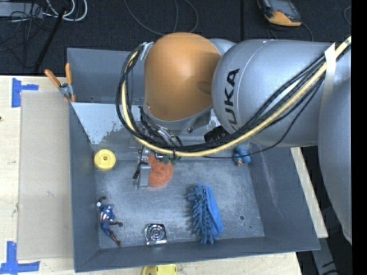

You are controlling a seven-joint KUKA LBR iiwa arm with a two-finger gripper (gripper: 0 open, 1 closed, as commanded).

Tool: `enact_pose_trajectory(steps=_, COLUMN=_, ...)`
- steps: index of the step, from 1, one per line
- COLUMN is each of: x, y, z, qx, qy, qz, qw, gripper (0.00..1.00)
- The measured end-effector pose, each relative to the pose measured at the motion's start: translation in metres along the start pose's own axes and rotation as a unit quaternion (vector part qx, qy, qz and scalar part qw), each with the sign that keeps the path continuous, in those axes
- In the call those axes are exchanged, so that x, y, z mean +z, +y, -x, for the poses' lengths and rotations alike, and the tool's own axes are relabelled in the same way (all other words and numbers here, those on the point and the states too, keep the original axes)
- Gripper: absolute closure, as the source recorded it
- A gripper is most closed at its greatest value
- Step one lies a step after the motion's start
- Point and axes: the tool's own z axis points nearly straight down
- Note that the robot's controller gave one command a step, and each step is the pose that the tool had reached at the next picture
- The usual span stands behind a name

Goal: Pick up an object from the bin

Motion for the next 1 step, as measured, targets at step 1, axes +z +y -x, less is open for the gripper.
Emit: enact_pose_trajectory(steps=1, x=-0.0052, y=-0.0012, z=0.0015, qx=0.002, qy=-0.0039, qz=0.001, qw=1.0000, gripper=0.00)
